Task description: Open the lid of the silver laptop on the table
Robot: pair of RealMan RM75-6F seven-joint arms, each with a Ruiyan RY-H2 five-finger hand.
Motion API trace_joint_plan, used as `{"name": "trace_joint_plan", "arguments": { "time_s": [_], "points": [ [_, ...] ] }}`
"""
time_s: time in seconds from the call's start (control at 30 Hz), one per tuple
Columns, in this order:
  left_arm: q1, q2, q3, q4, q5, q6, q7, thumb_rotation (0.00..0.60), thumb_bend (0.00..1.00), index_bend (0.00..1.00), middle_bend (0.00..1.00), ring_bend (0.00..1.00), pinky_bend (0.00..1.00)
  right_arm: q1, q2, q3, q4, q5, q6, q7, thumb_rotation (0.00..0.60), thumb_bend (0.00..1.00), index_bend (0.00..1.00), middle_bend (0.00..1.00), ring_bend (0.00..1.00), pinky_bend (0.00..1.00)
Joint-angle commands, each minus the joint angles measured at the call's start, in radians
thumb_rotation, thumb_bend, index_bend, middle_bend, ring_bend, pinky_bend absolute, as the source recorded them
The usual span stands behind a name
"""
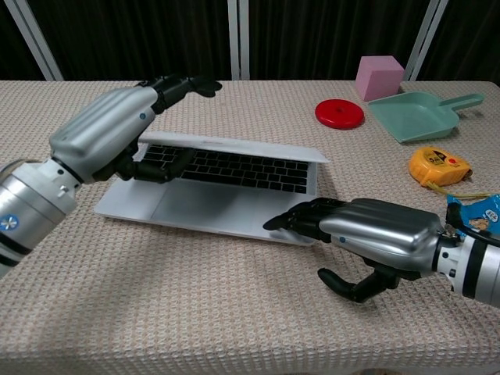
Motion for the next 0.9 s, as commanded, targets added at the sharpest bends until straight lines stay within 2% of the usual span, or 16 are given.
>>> {"name": "trace_joint_plan", "arguments": {
  "time_s": [0.03, 0.47, 0.9],
  "points": [
    [-0.024, 0.021, -0.043, -0.038, -0.029, -0.016, 0.010, 0.600, 0.56, 0.14, 0.16, 0.06, 0.10, 0.009, -0.004, 0.005, -0.004, 0.011, -0.007, -0.004, 0.599, 0.62, 0.00, 0.07, 0.00, 0.00],
    [-0.142, 0.131, -0.195, -0.147, -0.173, -0.184, 0.131, 0.600, 0.56, 0.14, 0.16, 0.06, 0.10, 0.039, -0.030, 0.008, 0.011, 0.046, -0.016, 0.001, 0.599, 0.62, 0.00, 0.06, 0.00, 0.00],
    [-0.284, 0.240, -0.339, -0.182, -0.414, -0.389, 0.299, 0.600, 0.56, 0.14, 0.16, 0.06, 0.10, 0.059, -0.051, 0.007, 0.026, 0.065, -0.013, 0.009, 0.599, 0.63, 0.00, 0.06, 0.00, 0.00]
  ]
}}
